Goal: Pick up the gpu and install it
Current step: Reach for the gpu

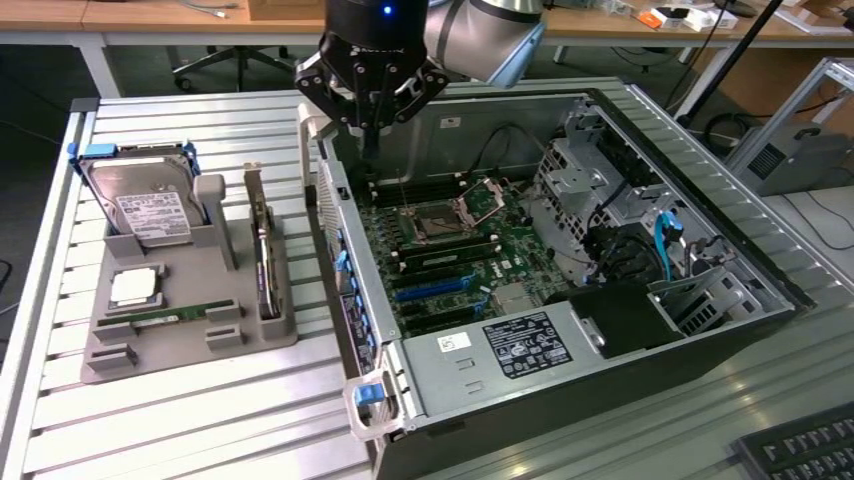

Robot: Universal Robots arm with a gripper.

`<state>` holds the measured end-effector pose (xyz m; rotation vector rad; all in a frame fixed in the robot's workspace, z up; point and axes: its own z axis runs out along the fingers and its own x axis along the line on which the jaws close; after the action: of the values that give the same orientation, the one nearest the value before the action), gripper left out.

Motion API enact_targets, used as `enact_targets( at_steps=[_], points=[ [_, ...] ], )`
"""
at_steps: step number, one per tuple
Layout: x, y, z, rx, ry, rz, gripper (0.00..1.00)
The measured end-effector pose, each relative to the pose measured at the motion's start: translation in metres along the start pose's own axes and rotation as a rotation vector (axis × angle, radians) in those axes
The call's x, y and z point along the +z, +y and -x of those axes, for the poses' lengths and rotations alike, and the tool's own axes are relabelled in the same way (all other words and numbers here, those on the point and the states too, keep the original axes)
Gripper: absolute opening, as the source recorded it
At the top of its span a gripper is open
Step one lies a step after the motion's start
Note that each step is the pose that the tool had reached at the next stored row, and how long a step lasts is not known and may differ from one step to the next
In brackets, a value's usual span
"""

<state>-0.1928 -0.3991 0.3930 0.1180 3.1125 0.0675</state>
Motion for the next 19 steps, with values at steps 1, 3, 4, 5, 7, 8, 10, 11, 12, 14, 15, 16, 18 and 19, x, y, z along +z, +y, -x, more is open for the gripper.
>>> enact_targets(
  at_steps=[1, 3, 4, 5, 7, 8, 10, 11, 12, 14, 15, 16, 18, 19],
  points=[
    [0.0, 0.0, -0.0002, 0.0, 0.0, 0.0, 0.1],
    [0.0, 0.0, -0.0005, 0.0, 0.0, 0.0001, 0.1],
    [0.0, -0.0001, -0.0006, 0.0, 0.0, 0.0, 0.1],
    [0.0, -0.0001, -0.0008, 0.0, 0.0, 0.0, 0.1],
    [0.0001, -0.0001, -0.0014, 0.0, -0.0001, 0.0001, 0.1],
    [0.0, -0.0001, -0.0017, 0.0, 0.0, 0.0, 0.1],
    [0.0, -0.0002, -0.0022, 0.0, 0.0, 0.0, 0.1],
    [0.0, -0.0002, -0.0024, 0.0, 0.0, 0.0, 0.1],
    [0.0, -0.0002, -0.0026, 0.0, 0.0, 0.0, 0.1],
    [0.0, -0.0002, -0.003, 0.0, 0.0, 0.0, 0.1],
    [0.0, -0.0003, -0.0033, 0.0, 0.0, 0.0, 0.1],
    [0.0, -0.0003, -0.0036, 0.0, 0.0, 0.0, 0.1],
    [0.0, -0.0003, -0.0043, 0.0, 0.0, 0.0, 0.1],
    [0.0, -0.0004, -0.0048, 0.0, -0.0001, 0.0, 0.1]
  ],
)
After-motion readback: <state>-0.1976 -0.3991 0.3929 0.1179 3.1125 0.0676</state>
